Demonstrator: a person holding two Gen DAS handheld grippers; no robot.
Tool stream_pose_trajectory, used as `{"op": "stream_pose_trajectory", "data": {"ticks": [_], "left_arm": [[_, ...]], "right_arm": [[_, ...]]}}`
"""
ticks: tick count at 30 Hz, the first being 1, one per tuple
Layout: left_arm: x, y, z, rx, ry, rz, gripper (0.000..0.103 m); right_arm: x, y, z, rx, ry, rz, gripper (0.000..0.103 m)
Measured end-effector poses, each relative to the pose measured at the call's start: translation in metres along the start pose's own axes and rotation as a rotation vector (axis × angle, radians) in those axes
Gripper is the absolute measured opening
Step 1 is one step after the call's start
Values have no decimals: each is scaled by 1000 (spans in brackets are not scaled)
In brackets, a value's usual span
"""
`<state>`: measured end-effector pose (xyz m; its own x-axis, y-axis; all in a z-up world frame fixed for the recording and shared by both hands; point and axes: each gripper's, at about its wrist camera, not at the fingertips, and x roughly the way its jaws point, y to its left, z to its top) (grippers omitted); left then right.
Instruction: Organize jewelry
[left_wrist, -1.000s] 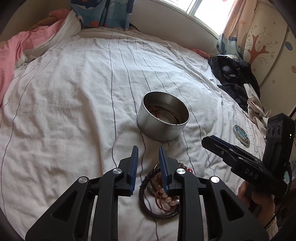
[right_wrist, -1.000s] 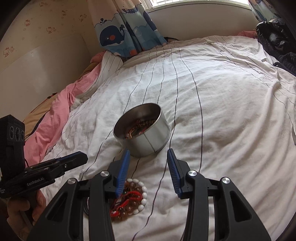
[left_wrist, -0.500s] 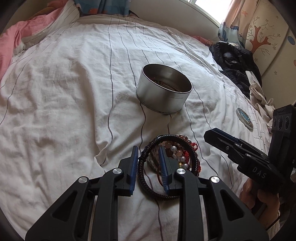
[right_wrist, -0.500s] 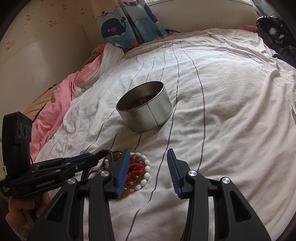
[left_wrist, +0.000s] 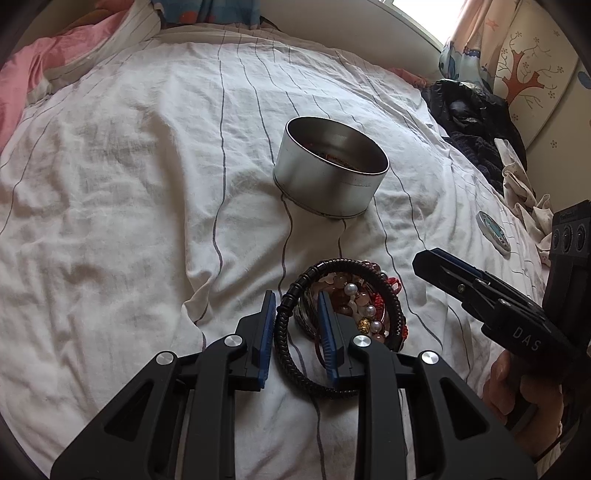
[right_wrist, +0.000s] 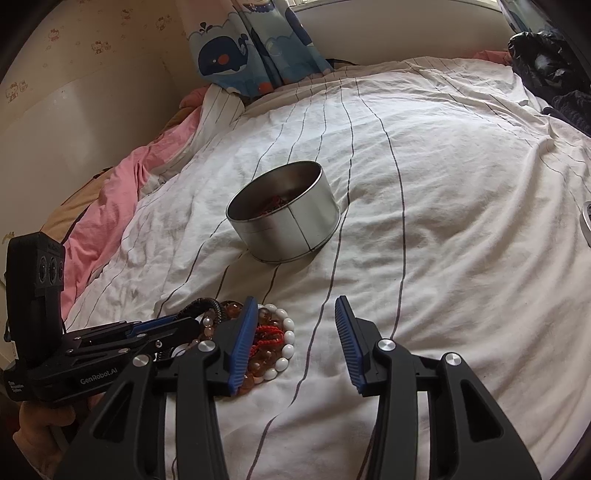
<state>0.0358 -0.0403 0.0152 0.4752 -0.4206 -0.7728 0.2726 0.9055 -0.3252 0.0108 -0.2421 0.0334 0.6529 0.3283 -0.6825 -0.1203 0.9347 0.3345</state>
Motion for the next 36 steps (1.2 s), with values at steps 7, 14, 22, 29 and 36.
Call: {"op": "stream_pose_trajectory", "data": {"ticks": [7, 14, 22, 29, 36], "left_arm": [[0, -1, 0, 10, 5, 17, 18], [-13, 0, -2, 0, -21, 24, 9], [-53, 5, 9, -46, -111, 3, 9], [-57, 17, 11, -62, -123, 19, 9], [-52, 25, 10, -77, -118, 7, 9]], "right_arm": [[-1, 2, 0, -17, -3, -17, 44], [-1, 7, -1, -56, -9, -59, 44], [-1, 0, -2, -34, 9, -41, 44], [9, 25, -9, -136, 53, 0, 42], [21, 25, -9, -120, 72, 3, 40]]}}
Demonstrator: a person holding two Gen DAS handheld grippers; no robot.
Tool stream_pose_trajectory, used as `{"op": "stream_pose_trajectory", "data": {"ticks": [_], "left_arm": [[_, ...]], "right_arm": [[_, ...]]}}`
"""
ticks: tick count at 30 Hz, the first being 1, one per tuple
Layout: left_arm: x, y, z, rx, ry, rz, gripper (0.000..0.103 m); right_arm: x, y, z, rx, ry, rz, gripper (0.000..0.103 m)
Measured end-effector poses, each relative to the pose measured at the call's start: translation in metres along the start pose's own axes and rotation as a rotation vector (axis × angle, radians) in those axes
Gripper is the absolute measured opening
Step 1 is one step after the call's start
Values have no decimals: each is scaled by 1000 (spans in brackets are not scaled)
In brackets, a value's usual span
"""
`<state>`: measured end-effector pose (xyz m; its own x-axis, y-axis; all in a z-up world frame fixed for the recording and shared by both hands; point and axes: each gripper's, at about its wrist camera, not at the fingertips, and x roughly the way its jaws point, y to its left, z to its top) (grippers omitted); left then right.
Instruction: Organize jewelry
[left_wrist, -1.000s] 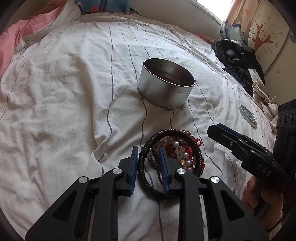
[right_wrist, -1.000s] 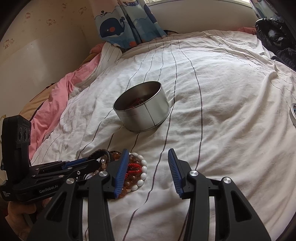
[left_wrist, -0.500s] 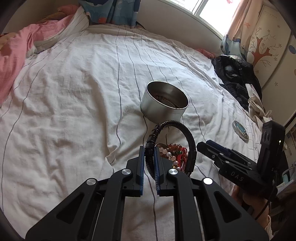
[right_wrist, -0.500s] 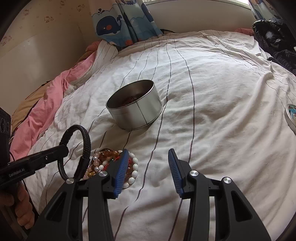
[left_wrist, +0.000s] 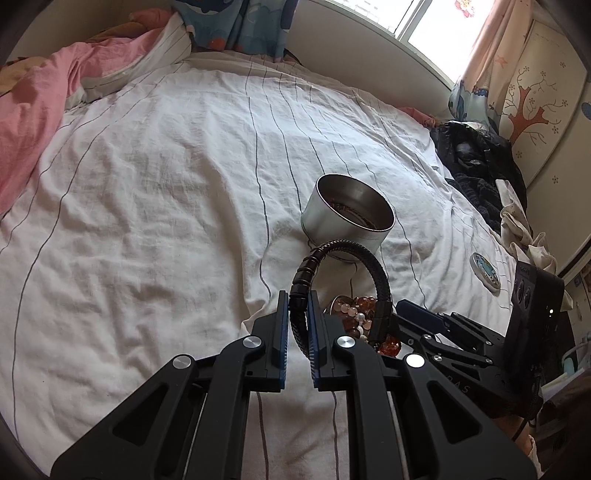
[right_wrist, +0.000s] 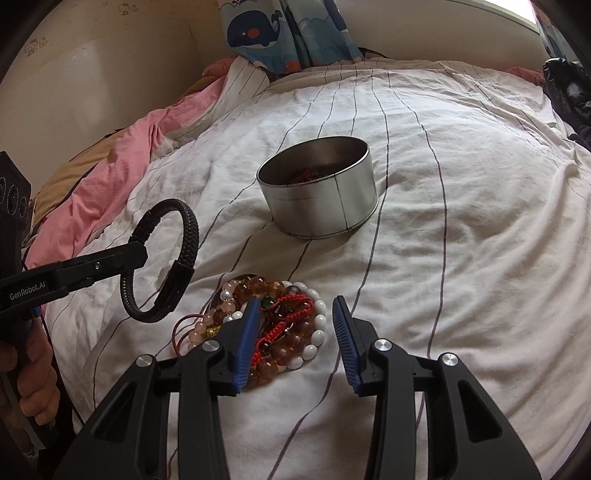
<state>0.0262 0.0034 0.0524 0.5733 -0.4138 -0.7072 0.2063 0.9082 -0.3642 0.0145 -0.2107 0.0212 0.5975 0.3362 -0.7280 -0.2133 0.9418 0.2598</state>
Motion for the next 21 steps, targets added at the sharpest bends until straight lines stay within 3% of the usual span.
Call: {"op": "stream_pose_trajectory", "data": {"ticks": [3, 7, 9, 21], "left_arm": [[2, 0, 0, 1, 0, -5, 9], [1, -1, 0, 4, -3, -4, 9], [1, -2, 1, 6, -5, -3, 9], [-3, -24, 14, 17, -38, -17, 9]], "right_arm": [[8, 0, 1, 4, 10, 12, 39], [4, 2, 2, -12, -2, 6, 16], [-4, 1, 2, -15, -19, 9, 8], [-50, -14, 15, 72, -205, 77, 8]]}}
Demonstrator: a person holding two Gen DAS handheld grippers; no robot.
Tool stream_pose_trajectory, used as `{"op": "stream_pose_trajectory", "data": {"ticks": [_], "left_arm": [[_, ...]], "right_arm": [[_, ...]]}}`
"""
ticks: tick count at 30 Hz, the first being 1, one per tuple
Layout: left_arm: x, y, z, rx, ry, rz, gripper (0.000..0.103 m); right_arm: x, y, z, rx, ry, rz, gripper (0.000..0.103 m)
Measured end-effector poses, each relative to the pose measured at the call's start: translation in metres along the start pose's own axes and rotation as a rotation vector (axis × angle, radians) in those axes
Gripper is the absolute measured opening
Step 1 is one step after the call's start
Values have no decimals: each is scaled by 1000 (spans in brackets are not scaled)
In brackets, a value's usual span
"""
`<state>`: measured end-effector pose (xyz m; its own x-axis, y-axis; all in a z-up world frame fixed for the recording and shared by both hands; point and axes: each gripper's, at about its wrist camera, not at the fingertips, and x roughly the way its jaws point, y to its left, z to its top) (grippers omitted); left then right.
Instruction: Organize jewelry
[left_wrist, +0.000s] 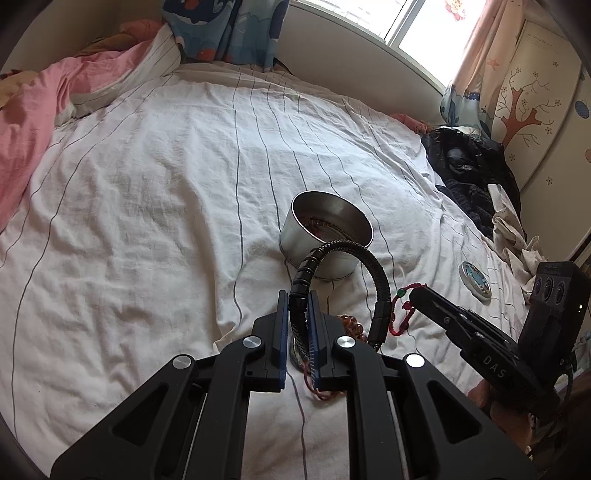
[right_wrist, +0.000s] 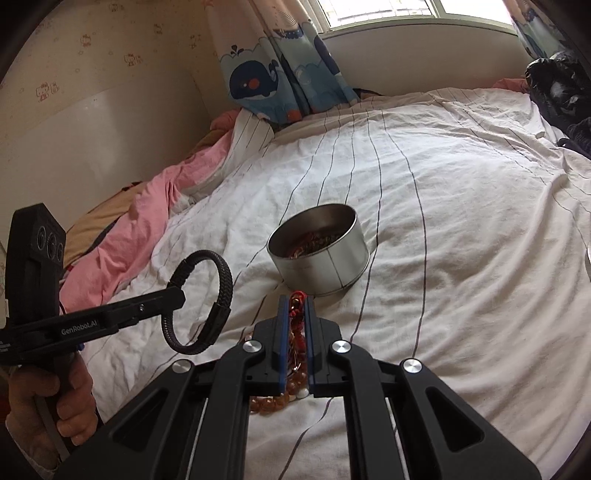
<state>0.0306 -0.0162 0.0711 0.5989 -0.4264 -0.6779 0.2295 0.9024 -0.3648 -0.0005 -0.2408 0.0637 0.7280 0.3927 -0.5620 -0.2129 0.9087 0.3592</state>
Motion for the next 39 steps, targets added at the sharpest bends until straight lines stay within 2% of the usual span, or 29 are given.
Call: {"op": "stream_pose_trajectory", "data": {"ticks": [4, 8, 23, 26, 27, 28, 30, 33, 39], "left_arm": [[6, -9, 9, -6, -22, 0, 9], [13, -16, 19, -11, -43, 12, 9], [54, -30, 53, -3, -85, 66, 9], [75, -30, 63, 3, -55, 65, 9], [85, -30, 65, 5, -35, 75, 10], [94, -29, 66, 5, -15, 86, 9], [101, -25, 67, -5, 1, 87, 11], [95, -26, 62, 20, -11, 99, 12], [76, -17, 51, 2, -12, 96, 12]], "right_arm": [[-10, -2, 16, 27, -75, 18, 8], [-11, 0, 30, 15, -101, 25, 8], [32, 6, 72, -56, -107, 31, 8], [52, 4, 76, -73, -73, 17, 8], [64, 2, 77, -80, -33, 0, 9], [74, -2, 77, -77, -7, -25, 23], [82, -13, 76, -37, 14, -39, 30], [74, -22, 72, -11, -3, -42, 32], [57, -28, 65, 41, -3, -47, 32]]}}
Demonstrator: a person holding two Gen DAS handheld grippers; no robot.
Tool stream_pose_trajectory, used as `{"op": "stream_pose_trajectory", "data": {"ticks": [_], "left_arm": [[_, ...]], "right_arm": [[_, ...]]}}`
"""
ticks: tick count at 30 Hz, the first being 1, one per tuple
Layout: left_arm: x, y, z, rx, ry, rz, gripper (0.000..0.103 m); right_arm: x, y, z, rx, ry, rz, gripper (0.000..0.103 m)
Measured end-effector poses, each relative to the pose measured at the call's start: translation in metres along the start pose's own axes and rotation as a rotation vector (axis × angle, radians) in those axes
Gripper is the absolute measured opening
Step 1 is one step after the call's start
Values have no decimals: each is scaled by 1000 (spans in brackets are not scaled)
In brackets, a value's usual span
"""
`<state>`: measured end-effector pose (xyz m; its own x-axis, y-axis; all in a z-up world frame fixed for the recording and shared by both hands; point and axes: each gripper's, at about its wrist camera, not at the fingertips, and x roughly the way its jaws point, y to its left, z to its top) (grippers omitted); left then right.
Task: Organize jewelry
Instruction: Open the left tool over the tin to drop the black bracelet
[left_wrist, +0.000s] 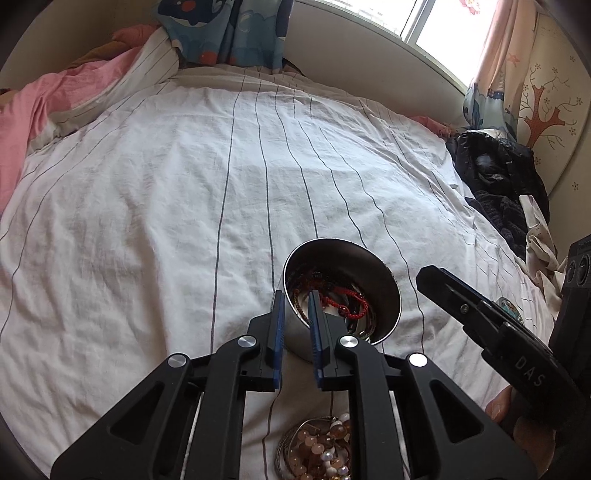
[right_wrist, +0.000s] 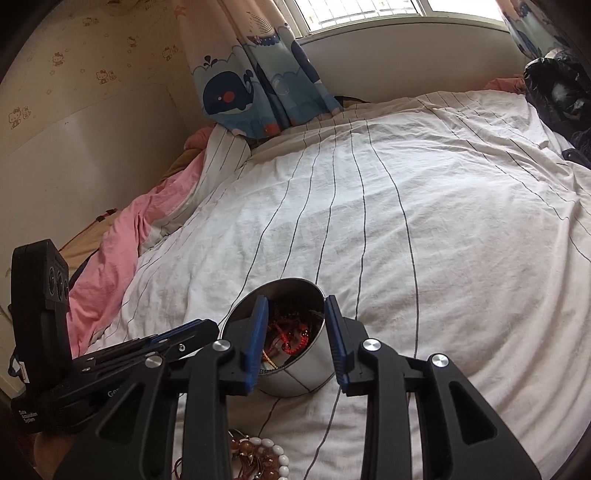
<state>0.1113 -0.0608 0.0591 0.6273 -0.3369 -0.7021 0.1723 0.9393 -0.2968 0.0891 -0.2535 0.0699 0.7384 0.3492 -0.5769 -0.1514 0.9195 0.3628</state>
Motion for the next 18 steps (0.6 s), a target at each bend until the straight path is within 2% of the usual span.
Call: {"op": "stream_pose_trajectory", "data": {"ticks": [8, 18], "left_arm": [[-25, 15, -28, 5, 21, 23, 12], [-32, 23, -67, 20, 79, 34, 12]], "right_arm": [[-25, 2, -42, 25, 56, -3, 34], [-31, 7, -76, 9, 125, -19, 36]]}}
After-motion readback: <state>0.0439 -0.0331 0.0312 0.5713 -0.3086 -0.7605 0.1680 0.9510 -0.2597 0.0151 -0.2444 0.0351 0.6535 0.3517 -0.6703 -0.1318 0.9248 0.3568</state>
